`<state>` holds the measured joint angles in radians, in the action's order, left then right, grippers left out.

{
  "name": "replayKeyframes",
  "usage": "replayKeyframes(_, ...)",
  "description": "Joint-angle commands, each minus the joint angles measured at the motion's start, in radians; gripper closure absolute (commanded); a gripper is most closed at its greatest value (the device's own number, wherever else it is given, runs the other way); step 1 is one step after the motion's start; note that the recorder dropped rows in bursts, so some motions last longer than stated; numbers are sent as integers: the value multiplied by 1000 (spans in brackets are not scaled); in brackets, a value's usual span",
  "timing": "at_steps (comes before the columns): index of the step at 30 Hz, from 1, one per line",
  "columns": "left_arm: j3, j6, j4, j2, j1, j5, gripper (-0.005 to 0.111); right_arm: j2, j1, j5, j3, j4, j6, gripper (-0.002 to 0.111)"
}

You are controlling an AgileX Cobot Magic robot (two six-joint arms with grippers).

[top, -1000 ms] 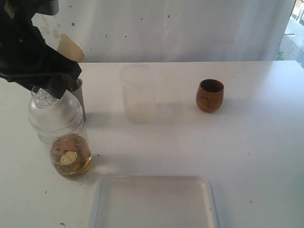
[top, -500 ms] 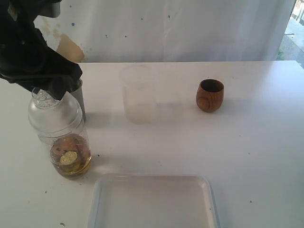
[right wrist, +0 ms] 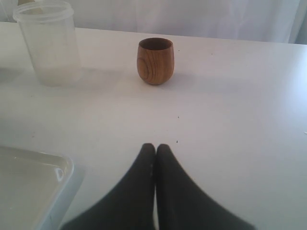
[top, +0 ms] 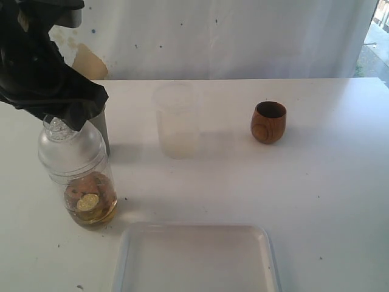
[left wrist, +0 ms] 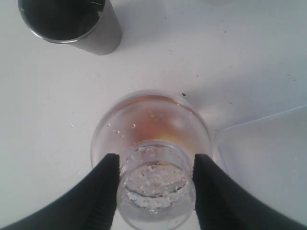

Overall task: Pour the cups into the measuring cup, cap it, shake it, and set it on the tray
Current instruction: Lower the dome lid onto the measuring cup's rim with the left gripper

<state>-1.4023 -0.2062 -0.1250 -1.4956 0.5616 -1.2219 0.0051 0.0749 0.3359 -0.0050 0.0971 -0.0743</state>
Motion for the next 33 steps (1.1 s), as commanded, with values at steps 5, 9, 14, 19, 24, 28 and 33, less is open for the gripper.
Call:
replayKeyframes(5,-4,-2,-11,4,-1,1,107,-5,-5,0,5,0,0,108)
replayKeyframes(9,-4,-4,-13,4,-1,1,107,-5,-5,0,5,0,0,108)
replayKeyframes(14,-4,-5,-15,4,-1,1,107,-5,-5,0,5,0,0,108)
replayKeyframes(19,-4,-5,-17,4,-1,1,107,-5,-5,0,5,0,0,108)
replayKeyframes(24,-4,-5,-17,4,-1,1,106,-5,-5,0,5,0,0,108)
replayKeyframes(28,-4,-5,-17,4,-1,1,95,-5,-5,0,5,0,0,108)
replayKeyframes(33,-4,-5,-19,4,-1,1,78,-5,-5,0,5,0,0,108)
